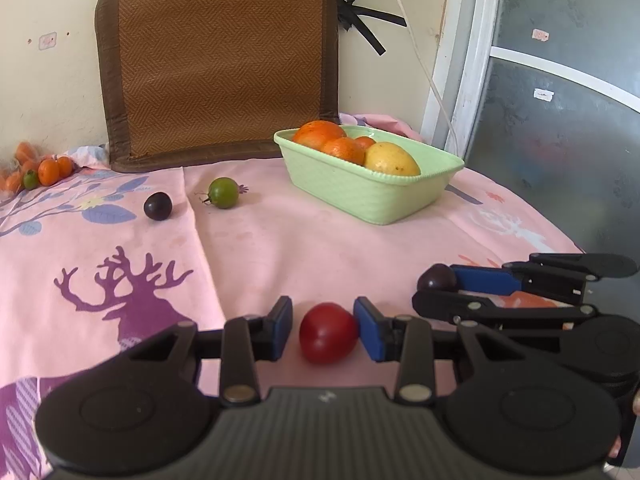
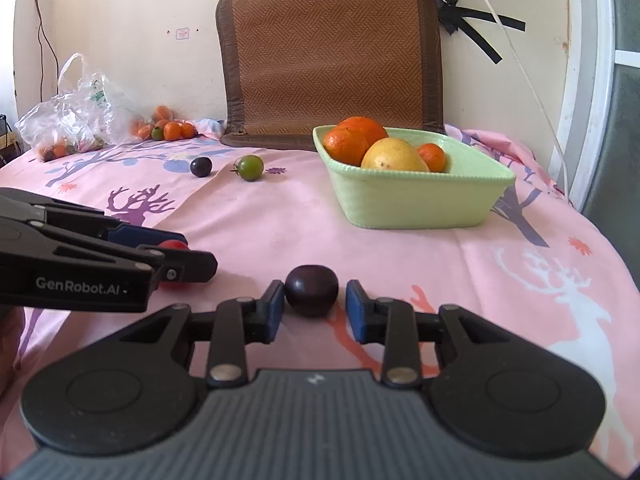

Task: Organize fruits
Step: 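Hold the red tomato in the left tool while the right tool holds the dark plum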

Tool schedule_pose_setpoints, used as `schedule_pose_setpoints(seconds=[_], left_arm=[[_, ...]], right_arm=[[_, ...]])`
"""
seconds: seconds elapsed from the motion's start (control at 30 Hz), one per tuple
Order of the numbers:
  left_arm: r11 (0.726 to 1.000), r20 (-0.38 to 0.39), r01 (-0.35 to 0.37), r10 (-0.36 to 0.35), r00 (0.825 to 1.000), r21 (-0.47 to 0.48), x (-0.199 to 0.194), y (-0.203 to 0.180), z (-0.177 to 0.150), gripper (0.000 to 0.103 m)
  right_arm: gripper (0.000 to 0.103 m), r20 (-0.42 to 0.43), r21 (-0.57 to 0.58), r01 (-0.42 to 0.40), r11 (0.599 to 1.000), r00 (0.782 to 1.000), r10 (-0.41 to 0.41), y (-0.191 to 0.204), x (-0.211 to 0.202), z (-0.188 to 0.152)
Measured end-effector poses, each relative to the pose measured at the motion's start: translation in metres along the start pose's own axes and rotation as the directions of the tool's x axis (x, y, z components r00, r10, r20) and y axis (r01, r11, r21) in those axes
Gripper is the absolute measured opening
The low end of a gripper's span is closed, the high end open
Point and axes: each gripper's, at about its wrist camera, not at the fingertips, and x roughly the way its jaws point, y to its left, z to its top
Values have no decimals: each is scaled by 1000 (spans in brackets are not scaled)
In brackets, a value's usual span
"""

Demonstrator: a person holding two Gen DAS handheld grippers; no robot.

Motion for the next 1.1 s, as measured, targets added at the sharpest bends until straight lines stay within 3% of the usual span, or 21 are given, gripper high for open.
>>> schedule_pose_setpoints(seconds=[1.1], left_arm=[[999, 9, 32, -32, 999, 13, -11, 0, -5, 44]], right_arm=[[39, 1, -2, -5, 1000, 1000, 5, 2, -1, 0]])
